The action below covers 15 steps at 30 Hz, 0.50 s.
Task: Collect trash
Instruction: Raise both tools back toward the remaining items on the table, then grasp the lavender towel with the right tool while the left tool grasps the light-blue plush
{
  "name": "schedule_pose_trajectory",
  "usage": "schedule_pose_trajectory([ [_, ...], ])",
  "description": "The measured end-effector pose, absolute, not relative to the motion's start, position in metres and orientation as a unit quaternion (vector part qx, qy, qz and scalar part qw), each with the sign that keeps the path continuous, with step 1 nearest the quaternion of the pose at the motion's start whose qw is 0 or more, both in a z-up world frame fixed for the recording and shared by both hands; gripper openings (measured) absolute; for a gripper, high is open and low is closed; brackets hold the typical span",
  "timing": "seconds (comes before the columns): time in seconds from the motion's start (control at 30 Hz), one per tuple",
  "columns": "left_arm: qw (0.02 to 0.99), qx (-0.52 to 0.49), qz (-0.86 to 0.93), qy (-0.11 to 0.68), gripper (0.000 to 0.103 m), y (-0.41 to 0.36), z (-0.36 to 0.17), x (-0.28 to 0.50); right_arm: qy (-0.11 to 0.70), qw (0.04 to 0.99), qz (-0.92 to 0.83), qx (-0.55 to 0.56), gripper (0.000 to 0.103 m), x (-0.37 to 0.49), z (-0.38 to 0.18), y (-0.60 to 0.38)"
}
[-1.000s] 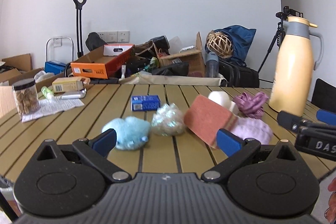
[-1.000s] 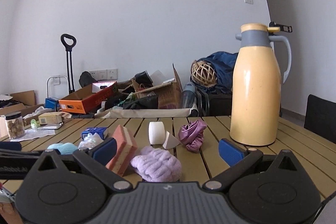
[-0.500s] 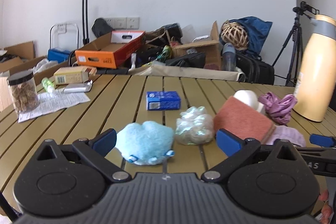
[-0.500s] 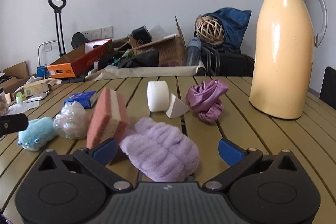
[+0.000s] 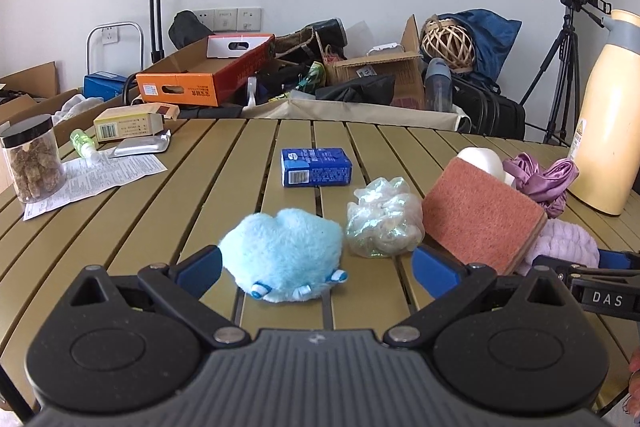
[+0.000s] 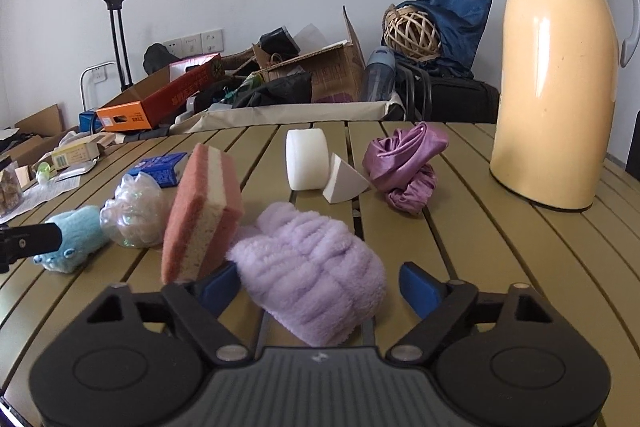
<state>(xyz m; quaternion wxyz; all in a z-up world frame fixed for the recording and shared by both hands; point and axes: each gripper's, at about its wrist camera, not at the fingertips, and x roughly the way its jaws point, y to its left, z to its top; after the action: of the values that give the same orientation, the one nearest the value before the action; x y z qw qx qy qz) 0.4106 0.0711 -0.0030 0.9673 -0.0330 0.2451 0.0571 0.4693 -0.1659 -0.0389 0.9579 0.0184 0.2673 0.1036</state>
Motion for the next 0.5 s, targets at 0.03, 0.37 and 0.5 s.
schedule_pose_trajectory([
  [0.03,0.967,-0.033,0.057,0.246,0.103,0.072,-0.003,0.411,0.27,0.957,0.106,0.021,0.06,0.47,-0.04,-0.167],
  [0.37,0.962,-0.041,0.067,0.262,0.103,0.083,-0.006,0.422,0.249,0.961,0.115,0.045,0.033,0.456,-0.036,-0.176],
  [0.5,0.96,-0.049,0.072,0.268,0.103,0.088,-0.006,0.429,0.219,0.97,0.095,0.051,0.032,0.446,-0.032,-0.186],
])
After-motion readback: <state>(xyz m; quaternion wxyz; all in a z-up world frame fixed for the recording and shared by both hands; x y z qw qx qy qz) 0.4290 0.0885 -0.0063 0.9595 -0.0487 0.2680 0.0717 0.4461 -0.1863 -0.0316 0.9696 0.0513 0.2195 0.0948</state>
